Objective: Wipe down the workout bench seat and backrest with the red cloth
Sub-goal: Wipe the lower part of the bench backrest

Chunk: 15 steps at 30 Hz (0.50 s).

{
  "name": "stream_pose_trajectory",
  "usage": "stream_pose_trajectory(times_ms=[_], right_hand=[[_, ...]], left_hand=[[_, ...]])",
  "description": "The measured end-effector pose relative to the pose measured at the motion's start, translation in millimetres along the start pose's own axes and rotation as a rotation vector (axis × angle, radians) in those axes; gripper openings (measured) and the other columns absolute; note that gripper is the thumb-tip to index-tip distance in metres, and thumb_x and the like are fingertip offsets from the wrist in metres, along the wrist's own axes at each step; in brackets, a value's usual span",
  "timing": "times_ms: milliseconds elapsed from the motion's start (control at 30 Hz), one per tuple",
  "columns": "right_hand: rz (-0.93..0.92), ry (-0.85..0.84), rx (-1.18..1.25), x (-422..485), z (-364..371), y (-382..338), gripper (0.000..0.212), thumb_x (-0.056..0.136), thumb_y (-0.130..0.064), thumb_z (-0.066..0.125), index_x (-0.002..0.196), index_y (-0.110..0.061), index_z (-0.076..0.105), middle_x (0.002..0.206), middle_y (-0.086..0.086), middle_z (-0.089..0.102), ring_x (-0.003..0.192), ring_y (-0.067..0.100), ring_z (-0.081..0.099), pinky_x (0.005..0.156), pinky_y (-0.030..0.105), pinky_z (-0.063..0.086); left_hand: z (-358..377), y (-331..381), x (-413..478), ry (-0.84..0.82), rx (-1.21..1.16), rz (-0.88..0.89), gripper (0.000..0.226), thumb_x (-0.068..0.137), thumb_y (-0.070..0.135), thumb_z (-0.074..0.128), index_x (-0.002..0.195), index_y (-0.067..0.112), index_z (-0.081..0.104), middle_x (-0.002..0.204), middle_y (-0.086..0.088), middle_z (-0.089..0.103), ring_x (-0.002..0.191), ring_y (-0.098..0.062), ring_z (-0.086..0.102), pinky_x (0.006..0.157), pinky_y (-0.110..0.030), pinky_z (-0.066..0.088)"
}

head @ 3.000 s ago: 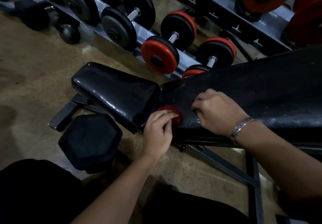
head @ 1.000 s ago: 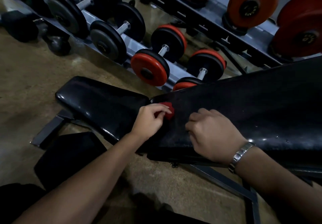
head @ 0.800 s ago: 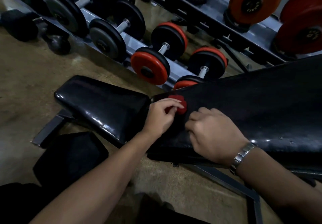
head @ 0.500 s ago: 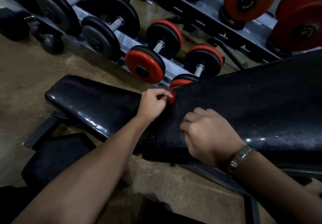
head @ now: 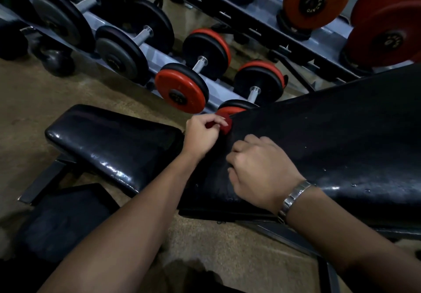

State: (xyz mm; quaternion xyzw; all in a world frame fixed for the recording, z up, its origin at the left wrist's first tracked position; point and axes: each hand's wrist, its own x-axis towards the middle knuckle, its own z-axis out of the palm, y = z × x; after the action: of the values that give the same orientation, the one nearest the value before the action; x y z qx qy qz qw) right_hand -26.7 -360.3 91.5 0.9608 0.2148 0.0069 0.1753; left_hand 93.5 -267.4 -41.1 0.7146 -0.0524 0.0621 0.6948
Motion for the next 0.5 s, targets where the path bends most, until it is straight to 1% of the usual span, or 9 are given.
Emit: stream_pose_trajectory(times_ms=[67,133,233,267,333,400,433,500], right_hand=[[0.013,-0.009,0.001,-2,1,1,0.013,0.074,-0.032,0.065,0.071,-0.021,0.07,0.076,-0.001,0.064,0.079,0.024,0.058,0.07,0.037,0.043],[0.006,-0.009,0.011,-2,2,2,0.013,0.074,-0.033,0.065,0.07,-0.021,0.07,0.075,-0.001,0.064,0.078,0.024,0.058,0.07,0.036,0.042],[-0.01,-0.02,0.018,-1,-2,4,0.016,0.079,-0.033,0.06,0.075,-0.022,0.071,0.079,-0.001,0.065,0.083,0.024,0.058,0.072,0.037,0.041],[-0.009,-0.025,0.022,0,-3,4,0.018,0.081,-0.033,0.058,0.079,-0.022,0.072,0.083,-0.001,0.065,0.087,0.024,0.057,0.075,0.037,0.04],[0.011,-0.03,0.029,2,-6,3,0.021,0.085,-0.032,0.055,0.086,-0.021,0.072,0.09,0.0,0.066,0.093,0.024,0.055,0.079,0.036,0.039],[0.03,-0.025,0.024,4,-7,3,0.022,0.086,-0.032,0.054,0.089,-0.02,0.072,0.093,0.001,0.066,0.095,0.024,0.054,0.081,0.036,0.037],[0.035,-0.025,0.021,4,-7,2,0.021,0.086,-0.031,0.055,0.089,-0.02,0.072,0.093,0.001,0.066,0.096,0.024,0.055,0.08,0.036,0.037],[0.044,-0.035,0.015,5,-7,1,0.02,0.085,-0.03,0.056,0.09,-0.02,0.073,0.092,0.0,0.066,0.095,0.024,0.055,0.08,0.035,0.035]], left_hand=[[-1,1,-10,-0.038,-0.01,0.07,0.031,0.075,-0.008,0.061,0.076,0.016,0.08,0.094,0.005,0.078,0.099,-0.009,0.071,0.098,-0.032,0.053],[-8,-5,-10,-0.066,-0.014,0.09,0.03,0.075,-0.012,0.061,0.077,0.012,0.08,0.095,0.0,0.079,0.1,-0.011,0.072,0.099,-0.032,0.052],[-13,-16,12,-0.053,0.01,0.0,0.032,0.077,-0.01,0.063,0.073,0.017,0.079,0.091,0.001,0.079,0.097,-0.011,0.073,0.101,-0.036,0.053],[-11,-15,19,-0.039,0.03,-0.036,0.033,0.078,-0.008,0.063,0.072,0.02,0.079,0.09,0.003,0.079,0.096,-0.011,0.073,0.099,-0.034,0.053],[-5,-10,29,-0.015,0.065,-0.096,0.036,0.08,-0.005,0.062,0.069,0.026,0.077,0.087,0.006,0.078,0.092,-0.009,0.071,0.09,-0.025,0.054],[1,-2,29,-0.003,0.076,-0.114,0.039,0.079,-0.004,0.06,0.066,0.029,0.076,0.084,0.009,0.077,0.089,-0.008,0.071,0.079,-0.014,0.051],[2,0,28,-0.01,0.07,-0.107,0.038,0.077,-0.004,0.06,0.066,0.028,0.076,0.084,0.009,0.077,0.089,-0.009,0.071,0.08,-0.015,0.052],[0,1,22,-0.057,0.023,-0.077,0.035,0.074,-0.006,0.059,0.067,0.023,0.078,0.087,0.005,0.079,0.094,-0.011,0.072,0.092,-0.026,0.054]])
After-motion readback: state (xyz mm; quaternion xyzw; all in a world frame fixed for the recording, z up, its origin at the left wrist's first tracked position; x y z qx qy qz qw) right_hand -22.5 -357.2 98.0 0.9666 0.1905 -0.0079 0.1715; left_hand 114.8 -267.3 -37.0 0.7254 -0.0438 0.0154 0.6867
